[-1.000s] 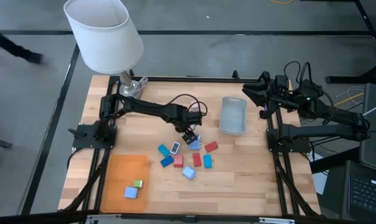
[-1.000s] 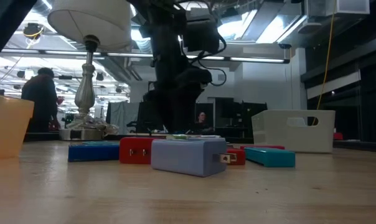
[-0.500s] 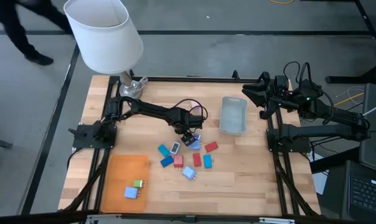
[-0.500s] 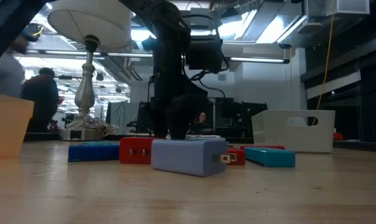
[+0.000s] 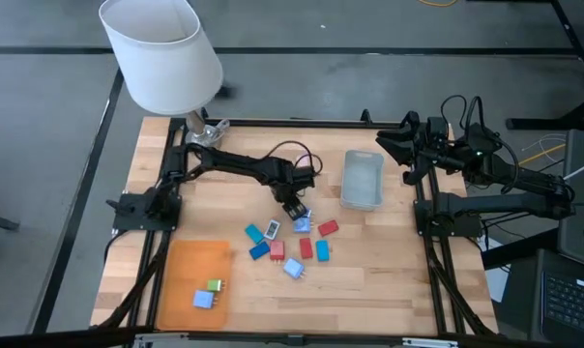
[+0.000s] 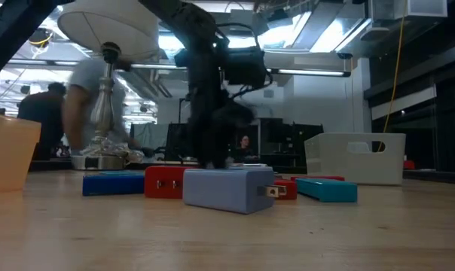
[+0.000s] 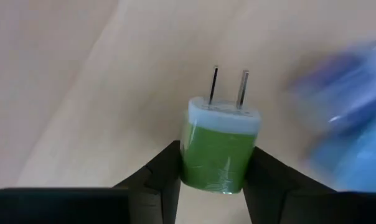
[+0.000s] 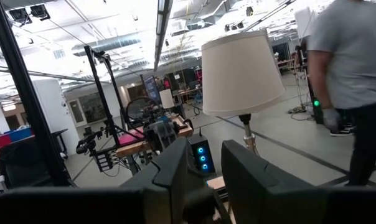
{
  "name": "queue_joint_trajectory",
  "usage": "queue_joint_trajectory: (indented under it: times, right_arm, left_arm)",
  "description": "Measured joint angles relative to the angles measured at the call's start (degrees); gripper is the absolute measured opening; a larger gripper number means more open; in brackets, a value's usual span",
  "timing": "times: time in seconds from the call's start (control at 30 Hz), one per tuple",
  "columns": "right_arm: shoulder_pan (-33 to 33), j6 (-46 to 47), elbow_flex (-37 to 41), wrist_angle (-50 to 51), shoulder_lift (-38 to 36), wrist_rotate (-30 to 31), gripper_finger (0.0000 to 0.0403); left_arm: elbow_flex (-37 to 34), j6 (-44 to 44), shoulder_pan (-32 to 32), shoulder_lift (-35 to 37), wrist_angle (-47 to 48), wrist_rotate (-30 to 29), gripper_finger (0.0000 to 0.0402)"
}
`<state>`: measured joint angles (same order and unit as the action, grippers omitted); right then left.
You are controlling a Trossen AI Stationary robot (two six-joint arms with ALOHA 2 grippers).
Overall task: Pick & Place Office items
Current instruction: Put the green charger adapter into the orange bin
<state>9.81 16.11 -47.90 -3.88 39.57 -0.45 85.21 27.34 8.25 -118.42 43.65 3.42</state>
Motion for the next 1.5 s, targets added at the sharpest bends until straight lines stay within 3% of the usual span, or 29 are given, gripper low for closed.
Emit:
queue_joint_trajectory:
  times: [0.27, 0.53, 0.73, 1.0, 1.13, 1.27, 1.5]
  right_arm:
    - [0.0, 1.1, 0.0, -0.1, 0.0, 0.0, 0.0101]
    - [0.0, 1.5, 0.0, 0.0, 0.0, 0.0, 0.0100]
    - [0.0, 1.6, 0.0, 0.0, 0.1, 0.0, 0.0100]
    - [0.0, 2.8, 0.0, 0.0, 0.9, 0.0, 0.0100]
    - [0.0, 2.8, 0.0, 0.0, 1.8, 0.0, 0.0100]
    - [0.0, 3.0, 0.0, -0.1, 2.8, 0.0, 0.0100]
    - [0.0, 4.8, 0.0, -0.2, 3.6, 0.0, 0.0100]
  left_arm:
    - [0.1, -1.8, 2.6, 12.7, -2.5, 6.0, 0.0126]
    - [0.2, -3.5, 0.2, 27.2, 4.6, 10.8, 0.0126]
    - [0.2, -1.9, -9.1, 35.7, 19.4, 9.9, 0.0126]
    - [-0.2, 11.7, -30.2, 37.9, 30.8, 7.3, 0.0126]
    - [-5.9, 20.5, -38.2, 37.1, 27.1, 5.1, 0.0126]
    - [-15.3, 29.3, -44.3, 37.1, 17.3, 4.7, 0.0126]
    - [-28.6, 40.8, -50.8, 37.1, 3.7, 4.6, 0.0126]
